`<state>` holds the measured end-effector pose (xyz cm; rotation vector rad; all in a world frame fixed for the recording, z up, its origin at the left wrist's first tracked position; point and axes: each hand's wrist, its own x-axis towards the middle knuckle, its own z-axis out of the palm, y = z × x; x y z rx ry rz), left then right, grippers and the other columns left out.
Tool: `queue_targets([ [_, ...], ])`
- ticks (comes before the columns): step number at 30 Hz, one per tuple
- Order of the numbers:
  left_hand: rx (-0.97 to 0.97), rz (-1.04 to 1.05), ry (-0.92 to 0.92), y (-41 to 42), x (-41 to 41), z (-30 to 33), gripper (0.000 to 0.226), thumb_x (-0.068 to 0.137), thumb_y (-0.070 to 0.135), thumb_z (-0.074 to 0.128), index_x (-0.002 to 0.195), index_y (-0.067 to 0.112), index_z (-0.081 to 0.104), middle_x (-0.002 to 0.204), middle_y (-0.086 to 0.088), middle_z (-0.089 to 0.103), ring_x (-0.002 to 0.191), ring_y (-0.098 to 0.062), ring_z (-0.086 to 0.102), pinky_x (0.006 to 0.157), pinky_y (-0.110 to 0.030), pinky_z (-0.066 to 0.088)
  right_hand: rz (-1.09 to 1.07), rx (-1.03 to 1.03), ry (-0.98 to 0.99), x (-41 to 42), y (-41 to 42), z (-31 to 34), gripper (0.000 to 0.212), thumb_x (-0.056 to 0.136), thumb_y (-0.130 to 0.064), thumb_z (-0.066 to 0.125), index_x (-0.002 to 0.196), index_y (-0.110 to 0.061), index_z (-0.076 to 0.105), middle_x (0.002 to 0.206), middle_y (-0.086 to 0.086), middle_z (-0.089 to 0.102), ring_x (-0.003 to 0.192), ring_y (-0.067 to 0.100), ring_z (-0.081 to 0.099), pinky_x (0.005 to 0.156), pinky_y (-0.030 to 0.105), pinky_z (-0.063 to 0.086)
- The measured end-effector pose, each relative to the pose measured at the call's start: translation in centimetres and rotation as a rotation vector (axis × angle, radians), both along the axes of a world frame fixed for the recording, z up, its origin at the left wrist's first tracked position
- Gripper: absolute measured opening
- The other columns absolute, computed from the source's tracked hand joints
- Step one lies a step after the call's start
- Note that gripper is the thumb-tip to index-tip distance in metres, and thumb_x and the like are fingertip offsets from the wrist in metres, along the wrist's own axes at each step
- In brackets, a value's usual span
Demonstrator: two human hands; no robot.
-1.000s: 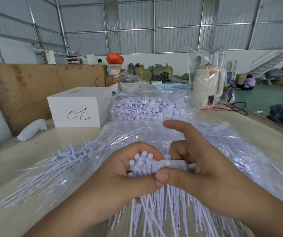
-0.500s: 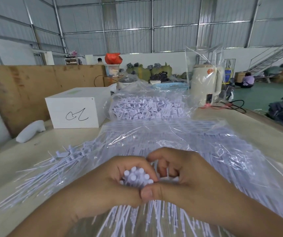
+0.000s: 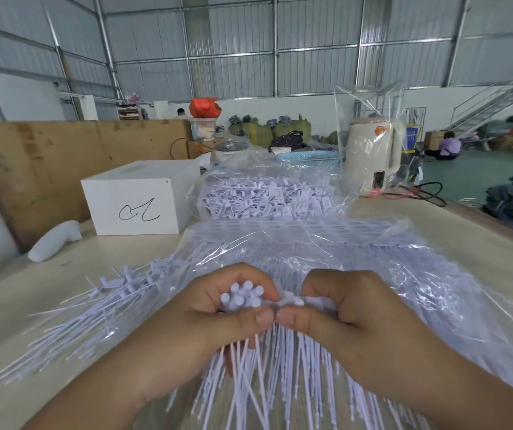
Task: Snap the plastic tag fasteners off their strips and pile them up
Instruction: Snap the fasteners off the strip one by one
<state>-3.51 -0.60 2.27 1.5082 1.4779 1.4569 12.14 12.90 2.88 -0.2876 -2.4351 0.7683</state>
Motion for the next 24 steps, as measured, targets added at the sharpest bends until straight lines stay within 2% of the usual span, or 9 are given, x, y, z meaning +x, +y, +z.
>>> queue_targets([
  [3, 0.006, 0.047, 0.035, -0.2, -0.1, 0.1, 0.014, 0.074, 0.039, 0.073, 0.081, 0.028, 0.068, 0.072, 0.005, 0.056, 0.067, -0.008, 0.051, 0.061, -0.022, 0.043, -0.003, 0.020, 0.047, -0.2, 0.1, -0.6, 0.051, 0.074, -0.070, 0.052, 0.062, -0.020, 0.045, 0.050, -0.012, 0.044, 0.046, 0.009, 0.040, 0.045, 0.021, 0.025],
  [6, 0.014, 0.037, 0.016, -0.5, 0.0, 0.4, 0.010, 0.071, 0.029, 0.075, 0.075, 0.024, 0.069, 0.067, 0.008, 0.058, 0.056, -0.005, 0.053, 0.052, -0.018, 0.045, 0.007, 0.056, 0.049, -0.5, 0.1, -1.0, 0.054, 0.080, -0.073, 0.051, 0.061, -0.022, 0.042, 0.051, -0.011, 0.042, 0.046, 0.010, 0.037, 0.045, 0.021, 0.023],
  [10, 0.049, 0.056, -0.002, -0.5, 0.0, 0.4, 0.013, 0.070, 0.029, 0.076, 0.074, 0.020, 0.068, 0.067, 0.005, 0.058, 0.055, -0.007, 0.052, 0.049, -0.021, 0.046, -0.001, 0.043, 0.091, -0.8, -0.2, -1.0, 0.042, 0.077, -0.069, 0.054, 0.064, -0.031, 0.044, 0.050, -0.013, 0.042, 0.046, 0.010, 0.038, 0.045, 0.021, 0.026],
  [13, 0.099, 0.086, -0.004, -0.4, 0.1, 0.3, 0.014, 0.069, 0.030, 0.076, 0.074, 0.020, 0.067, 0.067, 0.005, 0.058, 0.055, -0.008, 0.051, 0.048, -0.021, 0.046, -0.015, -0.021, 0.128, -1.0, -0.4, -0.9, 0.046, 0.077, -0.072, 0.058, 0.067, -0.028, 0.047, 0.049, -0.012, 0.041, 0.045, 0.009, 0.037, 0.045, 0.019, 0.027],
  [16, 0.147, 0.143, -0.008, -0.5, 0.4, 0.4, 0.015, 0.067, 0.030, 0.077, 0.071, 0.019, 0.067, 0.066, 0.002, 0.058, 0.049, -0.008, 0.050, 0.045, -0.022, 0.045, -0.025, -0.110, 0.178, -1.0, -1.0, -1.0, 0.048, 0.072, -0.066, 0.058, 0.067, -0.020, 0.048, 0.046, -0.010, 0.037, 0.043, 0.008, 0.033, 0.044, 0.018, 0.026],
  [19, 0.196, 0.219, -0.025, -0.5, 1.3, 0.5, 0.018, 0.064, 0.032, 0.077, 0.069, 0.018, 0.065, 0.064, -0.006, 0.056, 0.048, -0.009, 0.047, 0.044, -0.026, 0.042, -0.095, -0.197, 0.269, -1.5, -1.8, -0.8, 0.042, 0.071, -0.063, 0.055, 0.062, -0.023, 0.047, 0.042, -0.010, 0.034, 0.039, 0.007, 0.029, 0.040, 0.016, 0.024],
  [22, 0.184, 0.257, -0.005, -0.1, 3.1, -0.2, 0.022, 0.062, 0.036, 0.077, 0.069, 0.019, 0.064, 0.057, 0.007, 0.055, 0.048, -0.011, 0.047, 0.045, -0.028, 0.043, -0.207, -0.332, 0.474, -1.4, -1.0, 0.4, 0.048, 0.073, -0.062, 0.053, 0.056, -0.020, 0.039, 0.042, -0.008, 0.030, 0.039, 0.006, 0.026, 0.038, 0.015, 0.024],
  [24, 0.186, 0.243, -0.028, 0.3, 4.0, -0.4, 0.024, 0.063, 0.036, 0.078, 0.072, 0.018, 0.065, 0.059, 0.009, 0.057, 0.048, -0.012, 0.047, 0.045, -0.031, 0.044, -0.148, -0.322, 0.484, -0.8, -0.3, 0.7, 0.054, 0.080, -0.060, 0.062, 0.060, -0.014, 0.041, 0.046, -0.008, 0.033, 0.042, 0.004, 0.029, 0.040, 0.014, 0.026],
])
